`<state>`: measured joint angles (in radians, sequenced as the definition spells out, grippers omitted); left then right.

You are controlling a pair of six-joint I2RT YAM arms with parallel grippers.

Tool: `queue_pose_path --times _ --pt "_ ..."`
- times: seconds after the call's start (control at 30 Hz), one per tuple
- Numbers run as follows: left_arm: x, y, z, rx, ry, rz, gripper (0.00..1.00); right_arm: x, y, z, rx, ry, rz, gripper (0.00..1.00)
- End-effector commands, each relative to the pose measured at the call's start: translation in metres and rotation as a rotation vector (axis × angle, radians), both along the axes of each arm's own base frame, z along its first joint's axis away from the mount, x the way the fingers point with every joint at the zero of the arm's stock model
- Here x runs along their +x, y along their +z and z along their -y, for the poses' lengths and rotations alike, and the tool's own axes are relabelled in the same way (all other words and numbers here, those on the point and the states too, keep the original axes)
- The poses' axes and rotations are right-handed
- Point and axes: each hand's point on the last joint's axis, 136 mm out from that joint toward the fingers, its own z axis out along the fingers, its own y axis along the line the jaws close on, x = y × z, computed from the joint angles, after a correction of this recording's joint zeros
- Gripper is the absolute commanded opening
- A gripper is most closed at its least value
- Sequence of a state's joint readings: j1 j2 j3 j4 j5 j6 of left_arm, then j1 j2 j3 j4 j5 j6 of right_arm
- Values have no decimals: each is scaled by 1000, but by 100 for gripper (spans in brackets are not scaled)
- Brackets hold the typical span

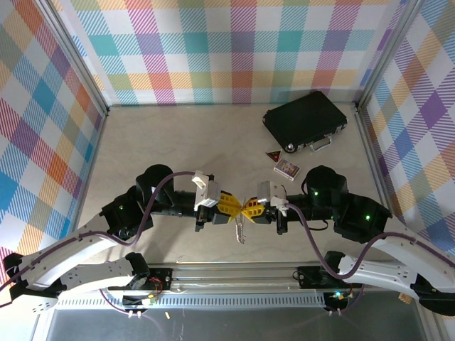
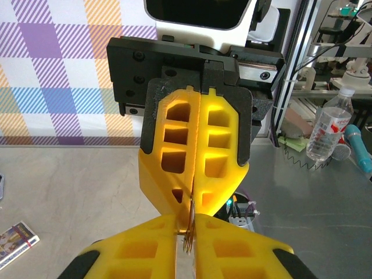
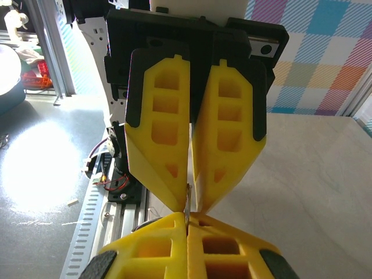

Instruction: Put the keys on the keyring

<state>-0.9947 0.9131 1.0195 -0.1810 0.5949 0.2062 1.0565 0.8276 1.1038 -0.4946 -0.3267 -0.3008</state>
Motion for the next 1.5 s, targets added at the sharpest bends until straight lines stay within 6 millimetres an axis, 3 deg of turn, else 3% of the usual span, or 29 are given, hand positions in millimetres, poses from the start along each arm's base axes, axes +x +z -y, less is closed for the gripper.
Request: queue_pose_path --times 0.0,0.3,0.43,0.5,0.6,0.67,0.8,1.13,1.27,1.47 --pt "-6 10 -1 -46 -21 28 14 -11 21 0 69 53 34 0" --pt "-8 12 -4 -55 -20 31 0 -11 21 -4 72 63 30 0" --pt "-6 13 -7 -57 -1 38 0 -9 22 -4 69 50 32 0" --pt "-4 14 -8 -60 17 45 0 -8 22 -2 71 36 27 11" --pt "0 13 -10 -49 49 43 0 -2 21 0 69 -8 9 40" --pt "2 11 -13 -40 67 40 0 2 18 2 51 -42 -11 54" --pt "4 8 -20 -41 106 44 0 9 12 7 27 -97 -37 61" --pt "19 -4 -36 -49 245 -1 0 69 5 31 9 -501 -132 72" --pt "24 -8 -45 -60 305 -12 0 98 -18 26 -33 -605 -230 77" --pt "35 -14 -63 -72 414 -4 0 131 -59 6 -35 -602 -501 89"
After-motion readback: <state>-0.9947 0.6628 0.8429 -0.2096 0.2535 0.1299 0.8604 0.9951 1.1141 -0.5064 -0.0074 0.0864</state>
